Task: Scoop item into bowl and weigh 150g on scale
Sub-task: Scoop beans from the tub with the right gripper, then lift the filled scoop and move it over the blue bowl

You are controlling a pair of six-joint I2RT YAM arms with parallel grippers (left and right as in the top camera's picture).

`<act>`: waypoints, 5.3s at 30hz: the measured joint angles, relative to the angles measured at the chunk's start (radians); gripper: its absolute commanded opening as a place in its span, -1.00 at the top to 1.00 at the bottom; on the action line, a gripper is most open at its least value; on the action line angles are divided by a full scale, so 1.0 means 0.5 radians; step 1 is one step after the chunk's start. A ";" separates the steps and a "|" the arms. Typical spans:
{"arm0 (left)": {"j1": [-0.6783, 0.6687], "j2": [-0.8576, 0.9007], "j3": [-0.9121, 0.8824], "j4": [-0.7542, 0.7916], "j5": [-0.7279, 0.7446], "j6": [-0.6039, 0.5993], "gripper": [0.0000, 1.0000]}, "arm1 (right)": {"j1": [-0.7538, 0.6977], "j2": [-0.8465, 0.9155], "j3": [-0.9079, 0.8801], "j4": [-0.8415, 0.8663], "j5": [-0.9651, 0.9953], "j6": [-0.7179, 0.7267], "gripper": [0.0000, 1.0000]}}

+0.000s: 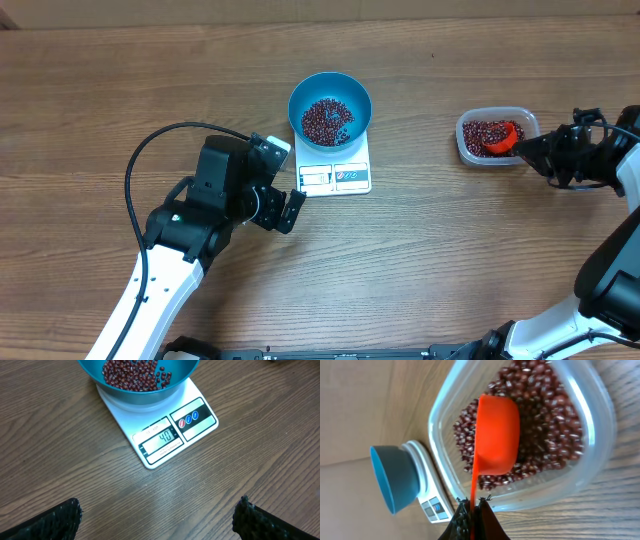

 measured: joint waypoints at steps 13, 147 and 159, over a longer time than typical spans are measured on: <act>-0.001 0.000 0.000 0.000 0.000 -0.001 -0.99 | 0.000 0.000 0.000 -0.002 -0.104 -0.034 0.93; -0.001 0.000 0.000 -0.001 0.000 0.000 -0.99 | 1.621 -0.226 0.063 0.819 0.373 0.481 0.93; -0.001 0.000 0.000 0.000 0.000 0.000 -0.99 | 1.827 -0.226 0.124 0.793 1.072 0.158 0.93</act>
